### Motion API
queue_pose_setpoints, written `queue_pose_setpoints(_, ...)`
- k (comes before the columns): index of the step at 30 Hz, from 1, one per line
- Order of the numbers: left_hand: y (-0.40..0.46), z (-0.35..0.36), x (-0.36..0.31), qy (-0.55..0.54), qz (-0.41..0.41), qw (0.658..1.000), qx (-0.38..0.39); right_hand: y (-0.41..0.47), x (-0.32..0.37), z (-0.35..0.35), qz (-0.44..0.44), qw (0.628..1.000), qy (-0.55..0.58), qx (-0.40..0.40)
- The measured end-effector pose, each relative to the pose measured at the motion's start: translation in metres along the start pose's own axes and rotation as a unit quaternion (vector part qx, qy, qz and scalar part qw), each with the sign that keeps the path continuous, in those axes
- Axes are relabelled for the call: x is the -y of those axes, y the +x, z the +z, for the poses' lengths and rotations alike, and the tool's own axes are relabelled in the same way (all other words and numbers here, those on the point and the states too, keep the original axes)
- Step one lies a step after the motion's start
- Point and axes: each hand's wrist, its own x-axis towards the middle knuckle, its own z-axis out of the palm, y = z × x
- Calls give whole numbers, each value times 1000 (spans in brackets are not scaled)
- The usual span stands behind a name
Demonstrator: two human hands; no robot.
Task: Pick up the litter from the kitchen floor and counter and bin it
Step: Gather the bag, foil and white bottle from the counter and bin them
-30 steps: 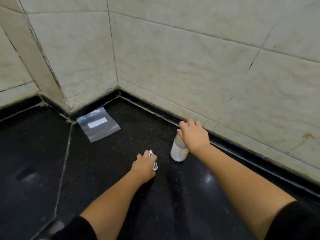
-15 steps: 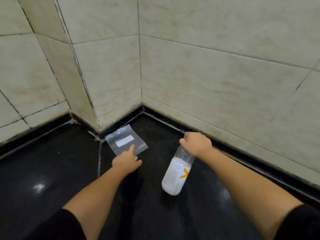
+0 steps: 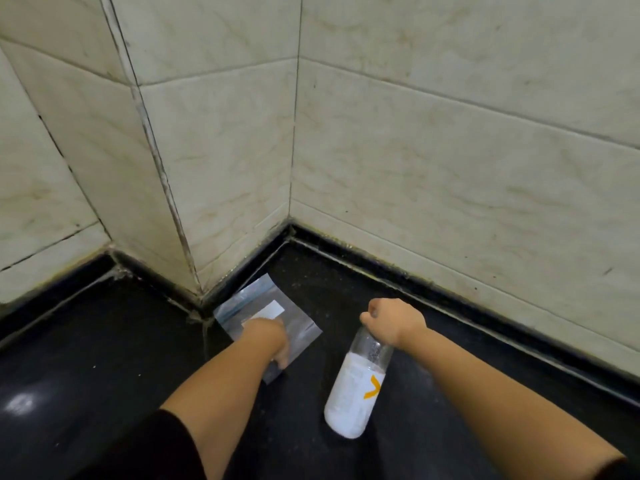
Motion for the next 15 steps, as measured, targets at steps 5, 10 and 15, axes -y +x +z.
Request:
queue_pose_setpoints(5,13,10,1,-18,-25,996,-87,-5,3,3,8,1000,2,-5)
queue_pose_setpoints(10,13,18,-6,-46,-54,991,-113,-18,-5,6,17,1000,-1,-13)
queue_pose_setpoints(15,-4,31,0,-50,-69,991,-108,-33,-17,-1,24,999,-1,-25)
